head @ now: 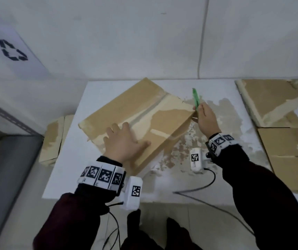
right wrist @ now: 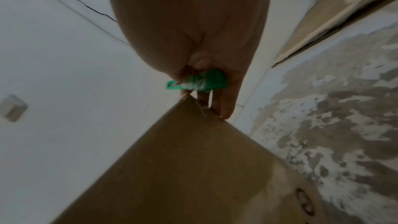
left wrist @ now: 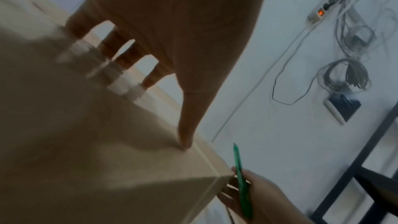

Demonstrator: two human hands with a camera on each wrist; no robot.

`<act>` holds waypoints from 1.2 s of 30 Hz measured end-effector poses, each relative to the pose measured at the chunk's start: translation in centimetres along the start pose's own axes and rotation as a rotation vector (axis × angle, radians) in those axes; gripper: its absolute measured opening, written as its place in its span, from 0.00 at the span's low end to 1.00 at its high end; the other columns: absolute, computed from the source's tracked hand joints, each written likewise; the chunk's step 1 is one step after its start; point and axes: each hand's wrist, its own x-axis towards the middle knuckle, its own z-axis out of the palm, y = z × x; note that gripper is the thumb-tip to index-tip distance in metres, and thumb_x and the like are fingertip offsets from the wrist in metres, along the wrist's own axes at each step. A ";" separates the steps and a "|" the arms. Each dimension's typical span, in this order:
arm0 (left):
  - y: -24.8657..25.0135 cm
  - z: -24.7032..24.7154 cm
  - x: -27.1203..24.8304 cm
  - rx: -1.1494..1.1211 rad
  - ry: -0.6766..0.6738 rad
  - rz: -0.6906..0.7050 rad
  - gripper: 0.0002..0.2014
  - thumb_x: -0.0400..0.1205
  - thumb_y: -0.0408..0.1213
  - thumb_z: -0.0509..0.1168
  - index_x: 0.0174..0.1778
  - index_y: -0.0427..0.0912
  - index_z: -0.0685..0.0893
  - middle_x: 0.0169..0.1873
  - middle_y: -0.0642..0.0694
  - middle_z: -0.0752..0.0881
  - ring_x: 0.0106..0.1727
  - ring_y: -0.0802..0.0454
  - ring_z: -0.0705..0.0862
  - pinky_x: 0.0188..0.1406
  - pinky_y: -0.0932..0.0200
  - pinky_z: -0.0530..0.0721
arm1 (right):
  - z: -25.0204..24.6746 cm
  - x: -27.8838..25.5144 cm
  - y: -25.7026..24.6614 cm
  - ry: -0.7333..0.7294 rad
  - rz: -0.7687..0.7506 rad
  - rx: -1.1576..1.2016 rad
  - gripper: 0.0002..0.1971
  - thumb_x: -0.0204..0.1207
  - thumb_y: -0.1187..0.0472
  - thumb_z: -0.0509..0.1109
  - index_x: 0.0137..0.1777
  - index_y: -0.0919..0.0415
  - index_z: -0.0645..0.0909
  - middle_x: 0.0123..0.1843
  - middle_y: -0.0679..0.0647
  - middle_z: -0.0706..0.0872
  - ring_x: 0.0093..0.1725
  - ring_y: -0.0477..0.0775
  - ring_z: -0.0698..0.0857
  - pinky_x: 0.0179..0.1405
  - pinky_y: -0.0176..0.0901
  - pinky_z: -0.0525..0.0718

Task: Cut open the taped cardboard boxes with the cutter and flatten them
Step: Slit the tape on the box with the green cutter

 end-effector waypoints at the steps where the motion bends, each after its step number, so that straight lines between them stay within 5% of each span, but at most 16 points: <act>1: 0.3 0.0 -0.2 0.013 -0.023 -0.002 0.45 0.70 0.70 0.65 0.75 0.42 0.64 0.69 0.34 0.67 0.71 0.34 0.64 0.68 0.39 0.68 | -0.4 -0.7 0.4 0.013 0.019 -0.002 0.13 0.87 0.58 0.50 0.46 0.59 0.74 0.41 0.51 0.79 0.48 0.68 0.83 0.53 0.67 0.84; 4: 0.3 -1.1 -0.4 0.055 -0.076 0.050 0.43 0.70 0.65 0.70 0.75 0.46 0.64 0.71 0.34 0.65 0.74 0.34 0.62 0.72 0.41 0.62 | -2.1 -3.9 1.3 0.059 0.057 0.048 0.14 0.87 0.60 0.50 0.43 0.60 0.74 0.38 0.51 0.80 0.44 0.66 0.84 0.50 0.68 0.85; 8: 0.3 -3.1 0.9 0.114 -0.046 0.186 0.31 0.80 0.45 0.65 0.79 0.46 0.66 0.83 0.36 0.48 0.84 0.40 0.43 0.82 0.40 0.41 | -3.1 -8.4 1.7 -0.018 0.140 0.132 0.14 0.87 0.60 0.50 0.43 0.61 0.74 0.39 0.57 0.84 0.41 0.62 0.85 0.49 0.62 0.87; 11: 1.6 -3.2 1.4 0.138 -0.034 0.190 0.28 0.82 0.39 0.59 0.80 0.43 0.64 0.84 0.38 0.46 0.85 0.42 0.43 0.82 0.40 0.42 | -2.9 -11.6 1.2 -0.113 0.182 0.221 0.14 0.87 0.61 0.50 0.44 0.61 0.74 0.41 0.61 0.86 0.42 0.63 0.88 0.43 0.53 0.89; 13: 2.9 -2.1 0.6 0.074 0.009 0.224 0.28 0.83 0.41 0.58 0.80 0.44 0.62 0.84 0.40 0.52 0.85 0.46 0.48 0.82 0.39 0.45 | -2.4 -13.7 0.8 -0.224 0.254 0.352 0.14 0.87 0.62 0.49 0.49 0.68 0.73 0.42 0.66 0.87 0.39 0.59 0.90 0.38 0.45 0.89; 16: 4.9 1.4 -2.1 -0.063 0.111 0.309 0.25 0.85 0.50 0.55 0.77 0.45 0.66 0.80 0.43 0.63 0.82 0.47 0.58 0.80 0.39 0.53 | -1.2 -15.9 0.9 -0.429 0.320 0.446 0.14 0.88 0.61 0.49 0.53 0.70 0.73 0.46 0.67 0.88 0.40 0.61 0.89 0.37 0.47 0.89; 20: 4.9 6.2 -4.7 -0.114 0.206 0.356 0.32 0.84 0.56 0.45 0.80 0.41 0.65 0.81 0.41 0.63 0.83 0.44 0.57 0.81 0.41 0.55 | -1.6 -15.6 2.2 -0.398 0.183 0.382 0.13 0.87 0.59 0.51 0.51 0.62 0.77 0.37 0.57 0.81 0.24 0.48 0.75 0.18 0.36 0.72; 23: 4.0 7.3 -4.8 -0.237 0.332 0.410 0.26 0.83 0.49 0.54 0.70 0.34 0.78 0.70 0.36 0.77 0.76 0.38 0.71 0.74 0.39 0.70 | -2.9 -14.5 3.1 -0.403 0.062 0.212 0.12 0.87 0.59 0.53 0.55 0.56 0.79 0.31 0.53 0.74 0.21 0.41 0.67 0.20 0.31 0.66; 26: 3.9 7.1 -4.7 -0.234 0.382 0.455 0.22 0.82 0.45 0.58 0.63 0.32 0.82 0.60 0.38 0.82 0.66 0.39 0.77 0.65 0.43 0.76 | -4.0 -14.4 2.7 -0.436 -0.092 0.036 0.14 0.86 0.58 0.54 0.65 0.46 0.76 0.29 0.56 0.75 0.24 0.45 0.67 0.25 0.33 0.66; 30: 3.7 6.4 -3.9 -0.153 0.413 0.490 0.18 0.79 0.47 0.58 0.56 0.38 0.81 0.53 0.43 0.80 0.58 0.43 0.77 0.57 0.49 0.72 | -4.3 -14.1 2.2 -0.438 -0.232 -0.106 0.17 0.86 0.59 0.55 0.71 0.45 0.76 0.30 0.65 0.76 0.25 0.55 0.67 0.27 0.40 0.64; 36: 4.1 6.3 -3.0 -0.139 0.476 0.444 0.14 0.80 0.49 0.56 0.48 0.41 0.76 0.45 0.47 0.78 0.51 0.44 0.75 0.67 0.43 0.66 | -4.1 -13.3 1.5 -0.358 -0.304 -0.207 0.18 0.85 0.61 0.57 0.73 0.51 0.76 0.24 0.47 0.71 0.23 0.44 0.67 0.26 0.35 0.65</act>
